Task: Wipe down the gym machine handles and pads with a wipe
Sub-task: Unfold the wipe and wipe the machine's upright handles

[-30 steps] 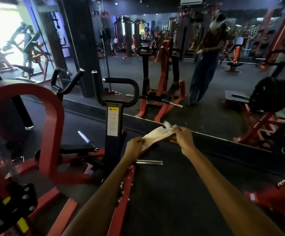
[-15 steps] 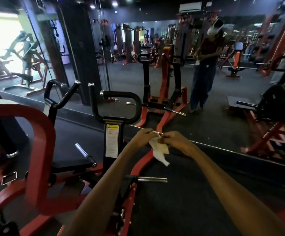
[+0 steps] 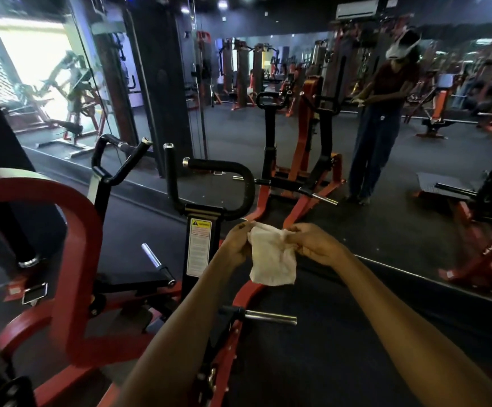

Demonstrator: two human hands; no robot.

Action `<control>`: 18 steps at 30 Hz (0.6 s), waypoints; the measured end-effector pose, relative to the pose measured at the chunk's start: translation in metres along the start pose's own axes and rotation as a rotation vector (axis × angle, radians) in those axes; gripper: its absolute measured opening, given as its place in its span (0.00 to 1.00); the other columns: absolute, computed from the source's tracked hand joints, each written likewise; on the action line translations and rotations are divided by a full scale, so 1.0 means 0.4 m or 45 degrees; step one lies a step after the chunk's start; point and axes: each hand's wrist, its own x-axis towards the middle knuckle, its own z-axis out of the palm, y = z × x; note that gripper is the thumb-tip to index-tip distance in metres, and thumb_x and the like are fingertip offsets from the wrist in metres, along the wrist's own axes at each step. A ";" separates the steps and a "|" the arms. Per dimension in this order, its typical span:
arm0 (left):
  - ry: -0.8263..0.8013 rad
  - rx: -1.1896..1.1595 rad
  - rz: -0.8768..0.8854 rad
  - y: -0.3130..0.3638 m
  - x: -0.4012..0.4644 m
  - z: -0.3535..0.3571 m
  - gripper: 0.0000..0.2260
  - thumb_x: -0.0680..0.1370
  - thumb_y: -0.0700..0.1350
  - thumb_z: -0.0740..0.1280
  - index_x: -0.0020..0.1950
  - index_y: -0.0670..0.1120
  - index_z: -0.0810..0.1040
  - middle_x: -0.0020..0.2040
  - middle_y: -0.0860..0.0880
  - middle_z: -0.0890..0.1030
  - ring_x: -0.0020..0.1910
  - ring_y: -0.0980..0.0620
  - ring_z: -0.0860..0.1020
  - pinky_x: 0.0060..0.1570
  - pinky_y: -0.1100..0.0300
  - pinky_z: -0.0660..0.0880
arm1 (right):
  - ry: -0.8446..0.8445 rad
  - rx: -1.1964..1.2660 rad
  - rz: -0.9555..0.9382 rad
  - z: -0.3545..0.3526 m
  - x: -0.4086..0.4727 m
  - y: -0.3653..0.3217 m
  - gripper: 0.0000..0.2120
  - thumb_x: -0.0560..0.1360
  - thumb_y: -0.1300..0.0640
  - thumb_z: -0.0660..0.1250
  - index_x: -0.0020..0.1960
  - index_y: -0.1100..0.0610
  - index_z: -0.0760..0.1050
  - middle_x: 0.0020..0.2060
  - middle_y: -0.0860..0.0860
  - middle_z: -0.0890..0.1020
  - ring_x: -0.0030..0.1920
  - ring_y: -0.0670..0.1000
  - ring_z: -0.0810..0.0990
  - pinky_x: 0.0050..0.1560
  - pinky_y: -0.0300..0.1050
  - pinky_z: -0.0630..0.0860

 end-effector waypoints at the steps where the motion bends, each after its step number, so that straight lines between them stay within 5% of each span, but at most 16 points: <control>1: 0.030 -0.031 -0.026 0.003 0.004 -0.003 0.06 0.80 0.41 0.63 0.46 0.41 0.77 0.35 0.47 0.80 0.32 0.52 0.79 0.32 0.59 0.77 | 0.053 0.117 -0.016 -0.001 0.007 -0.001 0.07 0.77 0.62 0.64 0.55 0.61 0.74 0.45 0.56 0.79 0.44 0.51 0.79 0.43 0.44 0.77; 6: -0.061 -0.090 -0.180 0.006 0.002 -0.001 0.14 0.81 0.50 0.62 0.53 0.39 0.80 0.45 0.41 0.83 0.42 0.45 0.82 0.42 0.49 0.78 | 0.120 0.606 0.005 -0.001 0.033 0.008 0.09 0.80 0.57 0.60 0.58 0.59 0.70 0.46 0.58 0.78 0.45 0.55 0.80 0.42 0.51 0.79; 9: -0.225 0.106 -0.146 0.010 -0.022 0.009 0.03 0.80 0.40 0.63 0.53 0.46 0.74 0.49 0.44 0.80 0.43 0.49 0.81 0.37 0.53 0.79 | 0.067 0.673 -0.023 -0.012 0.046 0.019 0.19 0.76 0.65 0.65 0.64 0.56 0.66 0.52 0.59 0.77 0.49 0.54 0.79 0.47 0.49 0.79; 12: -0.023 0.246 0.048 0.006 -0.008 0.014 0.12 0.77 0.29 0.64 0.53 0.45 0.70 0.52 0.44 0.75 0.46 0.49 0.77 0.42 0.54 0.77 | 0.197 0.402 0.005 -0.027 0.064 0.034 0.19 0.74 0.71 0.65 0.62 0.60 0.70 0.57 0.61 0.75 0.48 0.53 0.78 0.47 0.46 0.79; 16: 0.276 0.416 0.205 -0.010 0.027 -0.003 0.28 0.74 0.32 0.70 0.70 0.49 0.66 0.56 0.44 0.75 0.55 0.45 0.76 0.56 0.43 0.77 | 0.403 0.061 0.036 -0.042 0.081 0.044 0.07 0.77 0.65 0.63 0.47 0.54 0.76 0.55 0.58 0.77 0.53 0.55 0.77 0.56 0.56 0.77; 18: 0.336 0.522 0.279 -0.010 0.029 -0.005 0.25 0.74 0.33 0.70 0.66 0.50 0.71 0.51 0.47 0.76 0.53 0.48 0.76 0.56 0.46 0.77 | 0.395 0.090 0.052 -0.049 0.087 0.041 0.10 0.79 0.66 0.60 0.45 0.55 0.76 0.53 0.58 0.77 0.53 0.56 0.76 0.56 0.55 0.77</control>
